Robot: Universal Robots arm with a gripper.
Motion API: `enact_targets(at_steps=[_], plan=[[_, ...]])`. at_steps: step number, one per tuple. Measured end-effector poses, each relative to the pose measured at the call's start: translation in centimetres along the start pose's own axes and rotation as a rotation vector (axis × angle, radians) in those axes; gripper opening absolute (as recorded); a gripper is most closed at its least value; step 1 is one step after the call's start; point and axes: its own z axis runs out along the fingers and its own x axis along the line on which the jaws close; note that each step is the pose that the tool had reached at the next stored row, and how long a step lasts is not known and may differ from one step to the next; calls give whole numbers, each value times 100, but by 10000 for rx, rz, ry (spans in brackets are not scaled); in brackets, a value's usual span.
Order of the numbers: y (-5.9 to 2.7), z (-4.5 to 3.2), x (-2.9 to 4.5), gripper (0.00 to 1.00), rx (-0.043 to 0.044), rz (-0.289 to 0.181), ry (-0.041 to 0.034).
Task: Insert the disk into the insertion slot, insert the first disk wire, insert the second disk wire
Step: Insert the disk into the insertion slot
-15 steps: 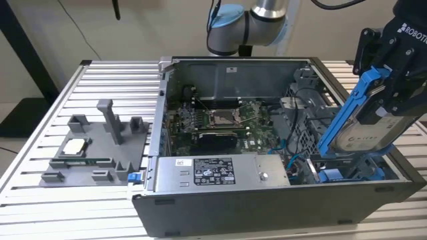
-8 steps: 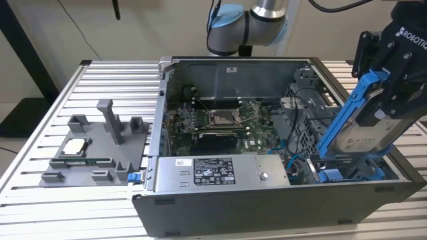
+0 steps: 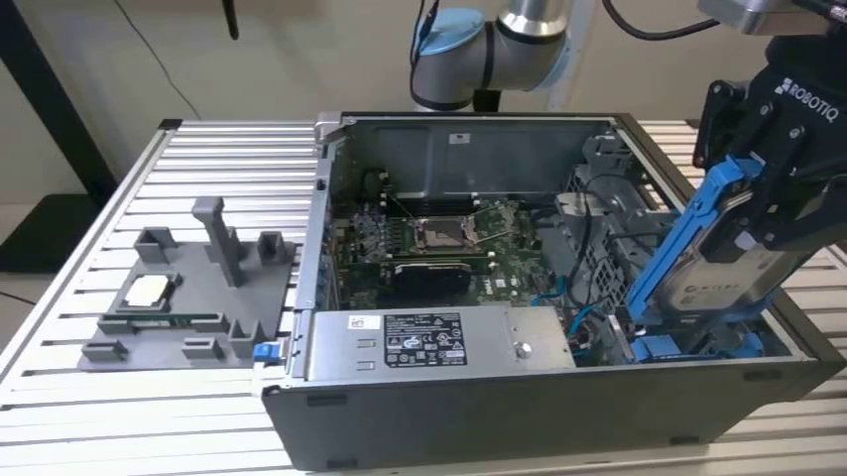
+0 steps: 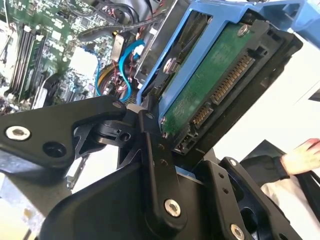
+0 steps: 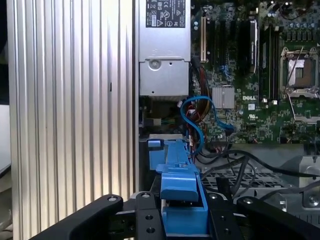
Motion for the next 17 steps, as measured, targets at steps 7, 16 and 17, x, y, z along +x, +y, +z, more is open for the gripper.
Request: enact_targets(at_steps=[7, 16, 17], plan=[[-11, 89, 0, 33, -2, -5, -130], [-21, 182, 0, 33, -7, -17, -385], [-27, 185, -1, 33, -7, -18, -387]])
